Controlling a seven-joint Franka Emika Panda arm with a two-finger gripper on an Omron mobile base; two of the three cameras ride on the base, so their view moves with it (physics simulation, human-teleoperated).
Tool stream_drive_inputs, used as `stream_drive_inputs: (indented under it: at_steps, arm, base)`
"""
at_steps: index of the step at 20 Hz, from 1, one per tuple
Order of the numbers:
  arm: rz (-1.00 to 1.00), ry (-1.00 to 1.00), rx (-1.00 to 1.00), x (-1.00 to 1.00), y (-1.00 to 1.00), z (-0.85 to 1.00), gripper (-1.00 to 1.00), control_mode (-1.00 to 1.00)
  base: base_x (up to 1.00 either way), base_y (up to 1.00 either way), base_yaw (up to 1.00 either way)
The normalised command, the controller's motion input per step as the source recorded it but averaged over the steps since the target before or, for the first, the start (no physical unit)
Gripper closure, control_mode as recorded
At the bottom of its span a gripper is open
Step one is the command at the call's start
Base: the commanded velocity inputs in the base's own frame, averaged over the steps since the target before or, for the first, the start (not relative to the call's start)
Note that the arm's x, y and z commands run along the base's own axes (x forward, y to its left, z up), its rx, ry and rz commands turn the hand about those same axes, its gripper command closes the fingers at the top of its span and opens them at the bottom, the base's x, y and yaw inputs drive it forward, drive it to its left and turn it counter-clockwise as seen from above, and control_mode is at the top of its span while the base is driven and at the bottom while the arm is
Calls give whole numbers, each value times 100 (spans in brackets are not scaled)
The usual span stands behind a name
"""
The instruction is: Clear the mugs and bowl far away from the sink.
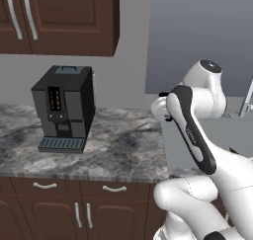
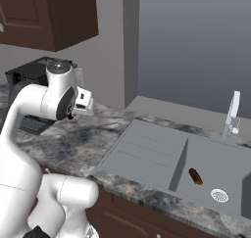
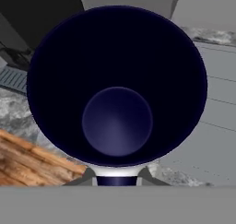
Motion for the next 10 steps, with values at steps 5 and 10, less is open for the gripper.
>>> stream_drive_inputs:
  at_steps: [5,10]
  arm:
    - [2,-11,-9,-58,0,35,100,-100]
    - [0,-7,-8,-22,0,7,100,100]
  base:
    - [0,0,0]
    - [-6,-1,-10]
